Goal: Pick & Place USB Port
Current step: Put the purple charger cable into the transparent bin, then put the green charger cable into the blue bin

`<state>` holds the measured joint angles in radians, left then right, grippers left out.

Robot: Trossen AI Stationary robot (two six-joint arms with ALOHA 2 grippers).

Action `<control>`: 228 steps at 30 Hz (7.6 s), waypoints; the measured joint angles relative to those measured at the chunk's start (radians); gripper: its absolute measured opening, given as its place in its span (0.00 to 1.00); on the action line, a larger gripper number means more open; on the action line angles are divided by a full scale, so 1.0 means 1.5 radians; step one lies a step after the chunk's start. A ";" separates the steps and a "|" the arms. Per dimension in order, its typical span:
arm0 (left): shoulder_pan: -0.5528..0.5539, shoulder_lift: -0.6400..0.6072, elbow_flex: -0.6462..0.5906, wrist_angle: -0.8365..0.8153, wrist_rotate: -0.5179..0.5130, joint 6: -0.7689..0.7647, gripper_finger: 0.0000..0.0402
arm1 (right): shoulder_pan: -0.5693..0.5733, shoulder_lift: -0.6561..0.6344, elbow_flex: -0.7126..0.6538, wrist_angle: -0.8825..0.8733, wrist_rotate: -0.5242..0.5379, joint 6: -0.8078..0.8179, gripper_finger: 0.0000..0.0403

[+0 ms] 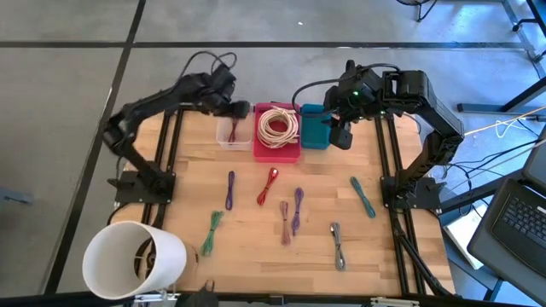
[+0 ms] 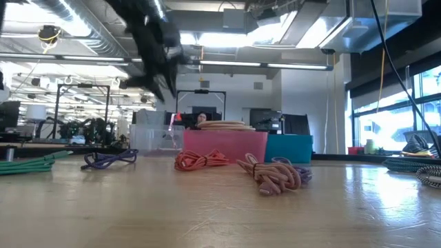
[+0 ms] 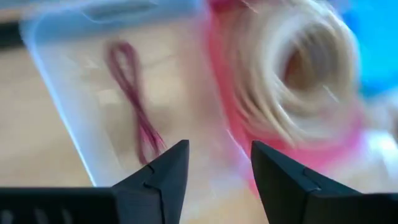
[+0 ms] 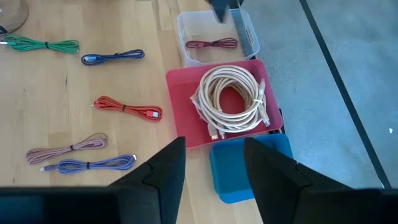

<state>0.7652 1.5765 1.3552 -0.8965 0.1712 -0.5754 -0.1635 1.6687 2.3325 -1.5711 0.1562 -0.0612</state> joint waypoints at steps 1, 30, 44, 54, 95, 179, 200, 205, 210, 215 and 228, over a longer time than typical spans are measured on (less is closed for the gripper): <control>-0.020 -0.023 0.000 -0.024 0.007 0.003 0.41 | 0.000 0.000 0.000 0.000 0.000 0.000 0.41; -0.506 -0.118 -0.322 0.077 -0.142 -0.663 0.36 | 0.000 0.000 0.000 0.000 0.000 -0.033 0.41; -0.533 -0.014 -0.355 0.162 -0.131 -0.680 0.36 | 0.000 0.000 0.000 0.000 0.000 -0.037 0.41; -0.530 0.047 -0.352 0.183 -0.135 -0.632 0.33 | 0.000 0.000 0.000 0.008 0.000 -0.034 0.41; 0.072 0.090 -0.023 0.116 -0.005 -0.009 0.05 | 0.000 0.000 0.000 0.012 0.000 -0.034 0.41; -0.785 -0.142 -0.308 0.044 -0.047 -0.769 0.30 | 0.000 0.000 0.000 0.012 0.000 -0.035 0.41; -0.862 -0.142 -0.519 0.290 -0.027 -0.927 0.30 | 0.000 0.000 0.000 0.045 0.000 -0.086 0.41; -0.862 -0.144 -0.549 0.342 -0.029 -0.900 0.30 | 0.000 0.000 0.000 0.116 0.000 -0.139 0.41; -0.858 -0.145 -0.563 0.367 -0.038 -0.888 0.31 | 0.000 0.000 0.000 0.154 0.000 -0.139 0.41; -0.841 -0.141 -0.566 0.416 -0.009 -0.835 0.31 | 0.000 0.000 0.000 0.164 0.000 -0.139 0.41; -0.835 -0.139 -0.566 0.494 -0.022 -0.796 0.31 | 0.000 0.000 0.000 0.168 0.000 -0.139 0.41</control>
<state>-0.4873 1.3678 0.5060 -0.1551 0.1379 -1.7697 -0.1631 1.6688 2.3325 -1.3193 0.1562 -0.2691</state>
